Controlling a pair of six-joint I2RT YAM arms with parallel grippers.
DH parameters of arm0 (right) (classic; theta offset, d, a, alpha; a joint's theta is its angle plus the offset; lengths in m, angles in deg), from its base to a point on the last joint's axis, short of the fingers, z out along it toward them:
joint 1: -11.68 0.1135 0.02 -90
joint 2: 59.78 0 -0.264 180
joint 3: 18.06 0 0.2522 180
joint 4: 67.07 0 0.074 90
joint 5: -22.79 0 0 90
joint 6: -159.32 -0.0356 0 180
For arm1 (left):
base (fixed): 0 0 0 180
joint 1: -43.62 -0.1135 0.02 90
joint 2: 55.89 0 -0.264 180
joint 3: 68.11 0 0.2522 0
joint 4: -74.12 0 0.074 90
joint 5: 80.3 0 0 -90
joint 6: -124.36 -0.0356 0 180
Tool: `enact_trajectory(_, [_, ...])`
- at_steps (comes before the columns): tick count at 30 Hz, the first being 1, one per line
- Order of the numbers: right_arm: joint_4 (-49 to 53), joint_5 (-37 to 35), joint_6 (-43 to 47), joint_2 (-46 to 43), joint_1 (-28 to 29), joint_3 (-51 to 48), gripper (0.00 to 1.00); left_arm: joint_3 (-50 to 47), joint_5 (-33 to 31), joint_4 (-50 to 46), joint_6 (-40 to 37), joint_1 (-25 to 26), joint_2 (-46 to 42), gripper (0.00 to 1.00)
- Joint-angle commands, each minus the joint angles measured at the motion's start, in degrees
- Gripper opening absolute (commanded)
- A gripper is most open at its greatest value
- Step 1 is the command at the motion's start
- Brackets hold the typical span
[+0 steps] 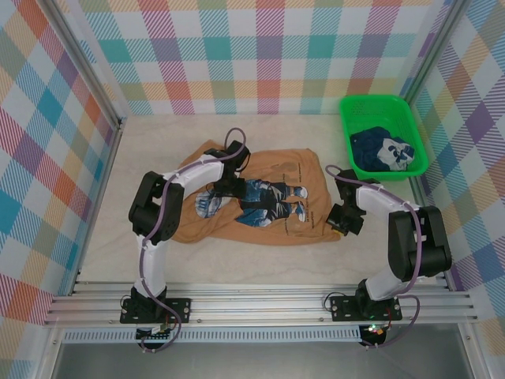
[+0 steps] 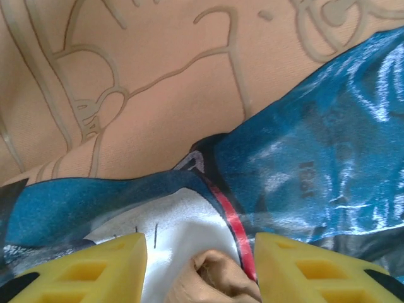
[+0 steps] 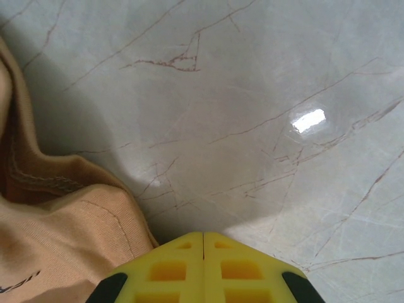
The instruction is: Fold and stack the t-shirts
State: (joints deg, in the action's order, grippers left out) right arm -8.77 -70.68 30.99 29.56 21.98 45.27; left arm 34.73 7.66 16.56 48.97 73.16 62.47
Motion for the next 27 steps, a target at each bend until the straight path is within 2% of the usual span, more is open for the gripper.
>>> enact_trajectory(1, [0.0, 0.74, -0.35, 0.65, 0.09, 0.93, 0.0, 0.69, -2.0, -2.28, -1.87, -0.18, -0.61, 0.45])
enact_trajectory(3, [-0.06, 0.77, -0.4, 0.9, 0.07, 1.3, 0.0, 0.35, -1.69, -2.38, -1.43, -0.18, -0.18, 0.37])
enact_trajectory(7, [-0.05, 0.79, -0.35, 1.61, 0.04, 2.05, 0.0, -1.31, -0.63, -1.3, 0.09, -0.18, -1.55, 0.09])
enact_trajectory(9, [-0.1, 0.57, -0.12, 2.27, 0.07, 2.7, 0.0, -1.58, -0.6, -2.24, 0.86, -0.18, -2.76, 0.01])
enact_trajectory(18, [0.37, -1.66, 1.45, 5.62, -0.32, 8.51, 0.0, -5.31, 0.96, -3.57, 4.6, -0.79, -11.41, 0.0])
enact_trajectory(22, [0.35, -1.57, 2.2, 7.86, -1.61, 12.04, 0.0, -8.57, 5.3, -5.05, 6.92, -0.58, -17.25, 0.0])
enact_trajectory(27, [0.98, -2.0, 3.04, 10.57, -3.35, 17.69, 0.0, -17.4, 14.94, -8.29, 7.84, 0.78, -27.49, 0.0])
